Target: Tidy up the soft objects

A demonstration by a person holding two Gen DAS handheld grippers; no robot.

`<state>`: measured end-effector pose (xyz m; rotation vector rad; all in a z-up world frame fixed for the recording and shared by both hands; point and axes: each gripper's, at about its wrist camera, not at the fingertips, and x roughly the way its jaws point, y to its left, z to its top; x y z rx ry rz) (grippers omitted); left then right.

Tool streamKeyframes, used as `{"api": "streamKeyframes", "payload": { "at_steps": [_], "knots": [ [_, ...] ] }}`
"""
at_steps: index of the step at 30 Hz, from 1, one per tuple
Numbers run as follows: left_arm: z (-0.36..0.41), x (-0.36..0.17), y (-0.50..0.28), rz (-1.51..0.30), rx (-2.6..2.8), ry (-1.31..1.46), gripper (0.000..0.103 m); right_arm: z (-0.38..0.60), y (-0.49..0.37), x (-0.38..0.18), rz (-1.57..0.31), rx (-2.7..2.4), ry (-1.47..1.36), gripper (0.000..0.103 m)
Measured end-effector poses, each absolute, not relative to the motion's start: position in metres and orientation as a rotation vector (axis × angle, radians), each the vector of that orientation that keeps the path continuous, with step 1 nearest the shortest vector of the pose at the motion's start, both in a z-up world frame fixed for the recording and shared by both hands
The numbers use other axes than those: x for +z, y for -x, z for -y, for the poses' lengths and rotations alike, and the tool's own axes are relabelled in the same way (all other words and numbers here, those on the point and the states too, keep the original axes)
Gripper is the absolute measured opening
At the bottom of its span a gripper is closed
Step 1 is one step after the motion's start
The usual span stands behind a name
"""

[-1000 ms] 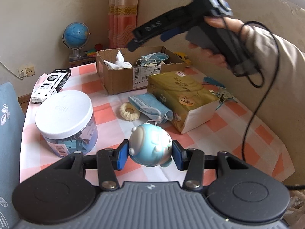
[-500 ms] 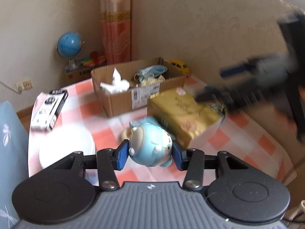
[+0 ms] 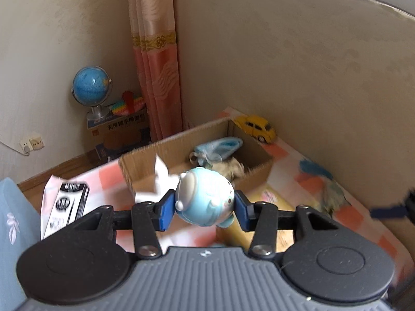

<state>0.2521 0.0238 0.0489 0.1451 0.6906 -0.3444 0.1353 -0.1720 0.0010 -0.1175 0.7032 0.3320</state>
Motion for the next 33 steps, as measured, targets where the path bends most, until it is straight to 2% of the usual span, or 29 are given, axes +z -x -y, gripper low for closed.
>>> {"api": "streamKeyframes", "payload": {
  "at_steps": [9,10,11,13,15,23,33],
  "knots": [
    [0.001,0.039,-0.335,-0.715,-0.297,-0.154,0.049,0.19,-0.138,-0.007,-0.721,0.313,0.08,0.103],
    [0.002,0.036,-0.342,-0.714,-0.284,-0.151,0.052,0.192,-0.139,-0.008,-0.725,0.31,0.075,0.103],
    [0.002,0.034,-0.348,-0.713,-0.274,-0.15,0.063,0.194,-0.139,-0.009,-0.728,0.307,0.072,0.103],
    [0.002,0.03,-0.354,-0.701,-0.248,-0.15,0.077,0.197,-0.141,-0.011,-0.735,0.298,0.064,0.103],
    [-0.001,0.028,-0.354,-0.692,-0.23,-0.14,0.079,0.2,-0.142,-0.012,-0.74,0.292,0.06,0.103],
    [-0.013,0.038,-0.312,-0.661,-0.233,-0.105,0.096,0.205,-0.137,-0.01,-0.735,0.274,0.069,0.103],
    [-0.017,0.037,-0.231,-0.623,-0.241,-0.092,0.1,0.204,-0.117,-0.004,-0.719,0.257,0.085,0.103]
  ]
}}
